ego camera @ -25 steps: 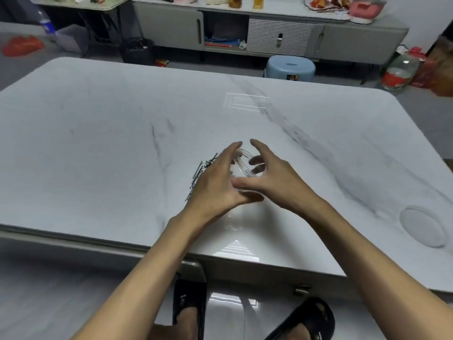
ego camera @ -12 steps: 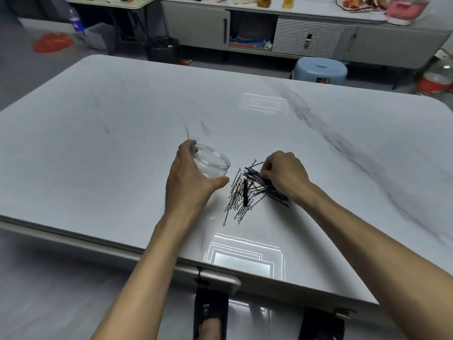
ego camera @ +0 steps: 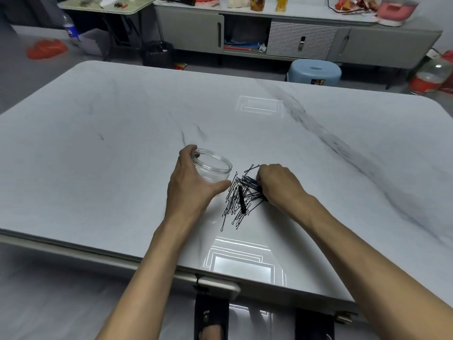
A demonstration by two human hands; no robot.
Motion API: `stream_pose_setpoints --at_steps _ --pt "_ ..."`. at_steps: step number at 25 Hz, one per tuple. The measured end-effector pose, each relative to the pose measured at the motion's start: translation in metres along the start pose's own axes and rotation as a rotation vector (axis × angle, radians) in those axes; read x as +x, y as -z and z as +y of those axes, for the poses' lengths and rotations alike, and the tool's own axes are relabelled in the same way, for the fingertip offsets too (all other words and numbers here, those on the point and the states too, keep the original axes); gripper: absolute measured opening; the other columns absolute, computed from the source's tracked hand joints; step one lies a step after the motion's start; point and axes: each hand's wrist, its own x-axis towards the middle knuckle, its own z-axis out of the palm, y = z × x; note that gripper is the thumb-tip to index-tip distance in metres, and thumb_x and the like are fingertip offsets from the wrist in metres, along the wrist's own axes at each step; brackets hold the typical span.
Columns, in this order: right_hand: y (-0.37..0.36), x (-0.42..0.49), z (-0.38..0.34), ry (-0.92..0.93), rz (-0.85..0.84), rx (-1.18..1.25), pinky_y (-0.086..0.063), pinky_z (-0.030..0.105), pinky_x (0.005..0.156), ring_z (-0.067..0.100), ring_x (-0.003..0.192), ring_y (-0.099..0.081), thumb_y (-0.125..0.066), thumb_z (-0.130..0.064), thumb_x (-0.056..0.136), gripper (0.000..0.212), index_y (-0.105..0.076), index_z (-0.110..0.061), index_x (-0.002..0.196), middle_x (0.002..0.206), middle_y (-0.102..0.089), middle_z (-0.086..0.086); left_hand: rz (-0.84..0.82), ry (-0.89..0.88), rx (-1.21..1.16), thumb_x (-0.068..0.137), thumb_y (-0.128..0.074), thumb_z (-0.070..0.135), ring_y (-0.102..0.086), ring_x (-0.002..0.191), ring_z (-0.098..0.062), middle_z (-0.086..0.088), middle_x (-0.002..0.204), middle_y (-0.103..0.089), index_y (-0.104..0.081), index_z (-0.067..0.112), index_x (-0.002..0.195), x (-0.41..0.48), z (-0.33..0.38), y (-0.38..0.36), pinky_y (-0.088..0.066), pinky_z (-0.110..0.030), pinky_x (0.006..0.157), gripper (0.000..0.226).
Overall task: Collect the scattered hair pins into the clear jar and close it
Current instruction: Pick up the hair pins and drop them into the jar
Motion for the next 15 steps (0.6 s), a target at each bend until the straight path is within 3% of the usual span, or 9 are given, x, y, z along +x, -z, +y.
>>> stream_pose_setpoints --at_steps 4,8,10,12,15 --pt "-0.005 -0.008 0.006 -0.033 0.022 0.126 -0.040 0.037 0.063 0.034 0.080 -0.051 -0.041 0.007 0.077 0.019 -0.052 -0.006 0.084 0.085 -0.053 0.013 -0.018 -0.016 -0.003 0.057 -0.088 0.035 -0.049 0.120 -0.014 0.005 0.136 -0.052 -0.036 0.023 0.140 0.000 0.004 -0.006 -0.033 -0.018 0.088 0.098" --pt "0.006 -0.016 0.011 -0.039 0.220 0.269 -0.040 0.037 0.061 0.032 0.075 -0.051 -0.042 0.003 0.078 0.019 -0.050 -0.012 0.087 0.082 -0.059 0.005 -0.019 -0.032 -0.001 0.056 -0.088 0.036 -0.050 0.116 -0.010 0.008 0.134 -0.053 -0.037 0.025 0.139 -0.003 0.008 -0.010 -0.033 -0.016 0.087 0.098" --pt "0.016 -0.020 0.012 -0.073 0.309 0.393 -0.039 0.034 0.061 0.025 0.073 -0.055 -0.048 -0.004 0.084 0.018 -0.058 -0.017 0.088 0.078 -0.063 -0.003 -0.024 -0.046 -0.004 0.056 -0.088 0.036 -0.049 0.114 -0.008 0.011 0.132 -0.053 -0.037 0.027 0.137 -0.002 0.009 -0.012 -0.033 -0.016 0.085 0.097" --pt "0.024 -0.028 0.015 -0.129 0.375 0.589 -0.043 0.028 0.063 0.012 0.071 -0.059 -0.056 -0.012 0.088 0.016 -0.069 -0.021 0.085 0.072 -0.067 -0.010 -0.047 -0.061 0.002 0.056 -0.088 0.035 -0.050 0.114 -0.008 0.013 0.131 -0.053 -0.037 0.028 0.137 -0.003 0.010 -0.014 -0.035 -0.019 0.086 0.096" --pt "0.030 -0.043 0.019 -0.211 0.425 0.790 -0.038 0.008 0.058 -0.006 0.067 -0.058 -0.066 -0.016 0.084 0.013 -0.075 -0.024 0.078 0.065 -0.068 -0.016 -0.104 -0.086 0.009 0.055 -0.089 0.034 -0.050 0.117 -0.010 0.013 0.132 -0.052 -0.036 0.029 0.138 -0.006 0.011 -0.018 -0.039 -0.024 0.089 0.098"
